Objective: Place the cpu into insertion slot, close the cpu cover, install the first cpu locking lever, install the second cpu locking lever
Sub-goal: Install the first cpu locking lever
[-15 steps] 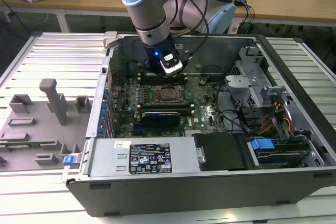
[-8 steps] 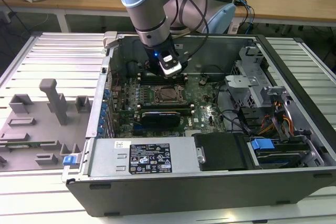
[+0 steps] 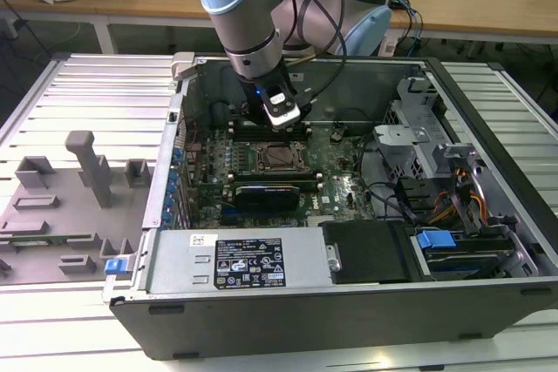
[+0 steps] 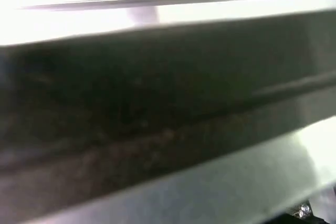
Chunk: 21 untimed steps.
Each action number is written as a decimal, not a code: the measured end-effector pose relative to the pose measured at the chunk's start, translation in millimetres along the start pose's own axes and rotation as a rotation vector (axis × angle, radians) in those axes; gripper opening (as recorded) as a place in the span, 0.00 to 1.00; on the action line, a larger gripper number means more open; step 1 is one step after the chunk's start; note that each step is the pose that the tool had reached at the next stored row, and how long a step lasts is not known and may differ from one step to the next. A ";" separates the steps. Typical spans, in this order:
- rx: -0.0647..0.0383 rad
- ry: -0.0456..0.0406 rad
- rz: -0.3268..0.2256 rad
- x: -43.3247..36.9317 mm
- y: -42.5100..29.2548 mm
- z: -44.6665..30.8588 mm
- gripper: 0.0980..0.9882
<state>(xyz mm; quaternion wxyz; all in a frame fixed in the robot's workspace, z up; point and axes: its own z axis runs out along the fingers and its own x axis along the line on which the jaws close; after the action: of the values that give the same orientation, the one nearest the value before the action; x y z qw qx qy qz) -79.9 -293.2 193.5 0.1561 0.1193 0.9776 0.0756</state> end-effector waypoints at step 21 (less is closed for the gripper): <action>0.001 -0.0006 0.003 -1.3 -6.4 0.6 0.01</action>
<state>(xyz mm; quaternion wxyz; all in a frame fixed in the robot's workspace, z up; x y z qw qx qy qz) -79.9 -299.6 192.1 0.1562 0.1206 0.9774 0.0754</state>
